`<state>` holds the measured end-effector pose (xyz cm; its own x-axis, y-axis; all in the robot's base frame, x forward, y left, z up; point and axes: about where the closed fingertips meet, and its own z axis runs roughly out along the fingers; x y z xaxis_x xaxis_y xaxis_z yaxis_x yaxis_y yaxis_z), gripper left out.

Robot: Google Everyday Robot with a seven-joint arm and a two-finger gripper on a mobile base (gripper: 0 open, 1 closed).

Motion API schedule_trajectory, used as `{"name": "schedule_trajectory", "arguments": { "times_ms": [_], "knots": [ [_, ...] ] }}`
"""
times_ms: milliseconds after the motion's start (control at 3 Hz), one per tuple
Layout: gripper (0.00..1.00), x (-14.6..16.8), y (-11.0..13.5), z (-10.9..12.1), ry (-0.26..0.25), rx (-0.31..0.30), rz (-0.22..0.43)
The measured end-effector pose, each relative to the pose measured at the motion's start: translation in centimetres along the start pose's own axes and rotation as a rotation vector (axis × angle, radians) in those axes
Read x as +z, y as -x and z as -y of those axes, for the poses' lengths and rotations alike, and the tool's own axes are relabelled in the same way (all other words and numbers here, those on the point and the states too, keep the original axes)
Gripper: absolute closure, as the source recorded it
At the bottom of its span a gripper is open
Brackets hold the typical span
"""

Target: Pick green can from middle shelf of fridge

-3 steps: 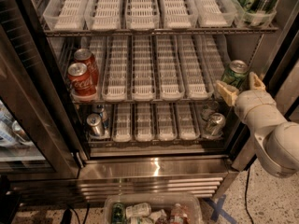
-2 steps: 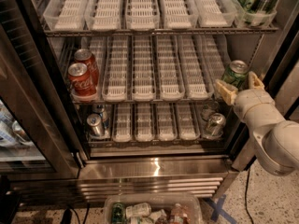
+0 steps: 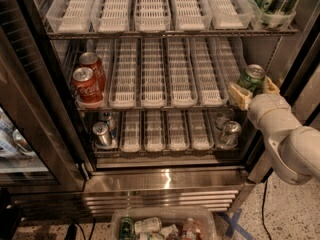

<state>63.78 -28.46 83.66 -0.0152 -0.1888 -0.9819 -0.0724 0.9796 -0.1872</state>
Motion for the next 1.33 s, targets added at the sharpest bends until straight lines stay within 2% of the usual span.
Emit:
{"name": "schedule_trajectory", "arguments": {
  "times_ms": [333, 1000, 1333],
  "knots": [
    [0.51, 0.17, -0.06, -0.09, 0.003, 0.008, -0.002],
    [1.0, 0.29, -0.22, -0.22, 0.012, 0.026, -0.008],
    [1.0, 0.3, 0.41, -0.38, 0.022, 0.028, -0.003]
  ]
}}
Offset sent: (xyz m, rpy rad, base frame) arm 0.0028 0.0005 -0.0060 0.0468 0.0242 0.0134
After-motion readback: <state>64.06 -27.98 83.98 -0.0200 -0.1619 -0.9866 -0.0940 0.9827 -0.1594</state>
